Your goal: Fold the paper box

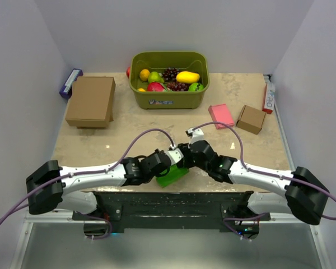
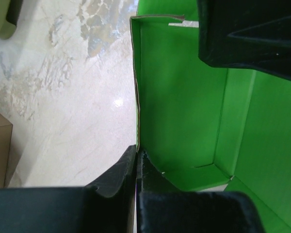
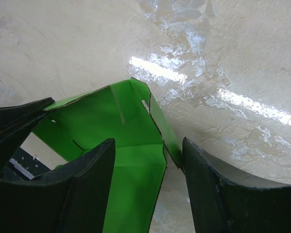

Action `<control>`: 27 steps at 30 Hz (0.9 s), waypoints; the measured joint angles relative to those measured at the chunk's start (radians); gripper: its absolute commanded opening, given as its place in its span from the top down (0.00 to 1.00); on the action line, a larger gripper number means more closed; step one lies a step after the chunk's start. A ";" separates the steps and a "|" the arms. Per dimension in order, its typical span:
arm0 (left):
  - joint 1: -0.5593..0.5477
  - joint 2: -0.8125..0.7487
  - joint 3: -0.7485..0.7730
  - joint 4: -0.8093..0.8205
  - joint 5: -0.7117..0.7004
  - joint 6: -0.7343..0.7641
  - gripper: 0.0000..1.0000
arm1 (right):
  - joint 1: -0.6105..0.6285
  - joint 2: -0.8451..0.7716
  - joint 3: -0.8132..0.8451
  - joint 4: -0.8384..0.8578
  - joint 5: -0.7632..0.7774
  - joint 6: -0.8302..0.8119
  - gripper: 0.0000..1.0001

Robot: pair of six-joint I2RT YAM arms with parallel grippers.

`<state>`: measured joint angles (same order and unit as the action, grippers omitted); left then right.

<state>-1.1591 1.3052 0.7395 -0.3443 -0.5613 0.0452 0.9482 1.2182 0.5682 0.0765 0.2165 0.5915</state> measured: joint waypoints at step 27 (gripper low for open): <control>0.014 0.050 0.000 -0.012 -0.094 -0.008 1.00 | 0.022 0.035 -0.105 -0.061 -0.069 0.185 0.65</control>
<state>-1.1450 1.3552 0.7395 -0.3565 -0.6552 0.0368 0.9699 1.2533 0.4633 0.0158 0.1471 0.7765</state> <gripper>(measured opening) 0.049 0.392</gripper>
